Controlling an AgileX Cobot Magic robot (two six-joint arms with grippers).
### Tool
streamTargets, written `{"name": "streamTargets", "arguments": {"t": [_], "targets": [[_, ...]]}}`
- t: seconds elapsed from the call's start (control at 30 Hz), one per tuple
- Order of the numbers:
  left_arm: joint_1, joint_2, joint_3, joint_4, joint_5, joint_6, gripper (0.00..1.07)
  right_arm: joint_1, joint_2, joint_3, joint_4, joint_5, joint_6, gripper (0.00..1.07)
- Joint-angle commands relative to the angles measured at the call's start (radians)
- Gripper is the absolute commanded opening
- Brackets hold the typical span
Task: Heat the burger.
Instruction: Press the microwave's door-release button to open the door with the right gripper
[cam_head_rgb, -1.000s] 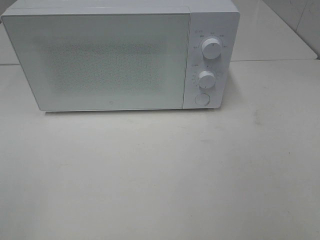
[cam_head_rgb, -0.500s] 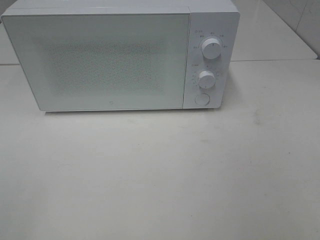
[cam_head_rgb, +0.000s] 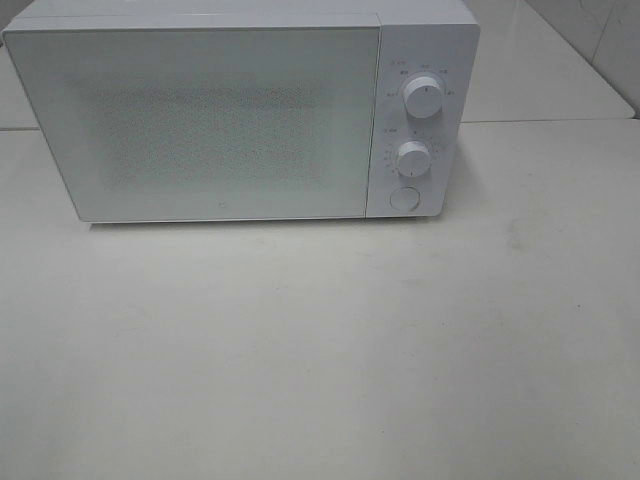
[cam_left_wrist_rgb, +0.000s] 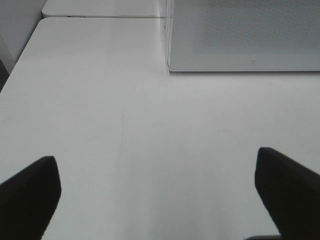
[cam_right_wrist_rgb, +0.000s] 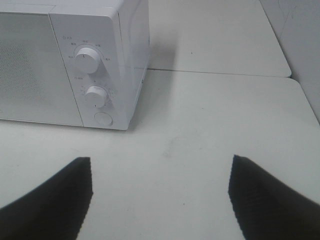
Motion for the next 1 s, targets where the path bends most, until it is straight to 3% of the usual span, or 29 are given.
{"name": "streamTargets", "arguments": {"t": [0.03,0.7,0.77,1.0], "targets": [[0.003,-0.006,0.003,0.002,-0.014,-0.001,0.98,-0.008,0.049,-0.001,0.004,-0.062,0.004,0.75],[0.003,-0.006,0.003,0.002,-0.014,-0.001,0.98,-0.008,0.461,0.014,0.0,-0.429,0.066,0.75],[0.003,-0.006,0.003,0.002,-0.014,-0.001,0.98,-0.008,0.516,0.08,0.0,-0.609,0.066,0.75],[0.003,-0.006,0.003,0.002,-0.014,-0.001,0.98,-0.008,0.562,0.188,0.004,-0.876,0.066,0.75]]}}
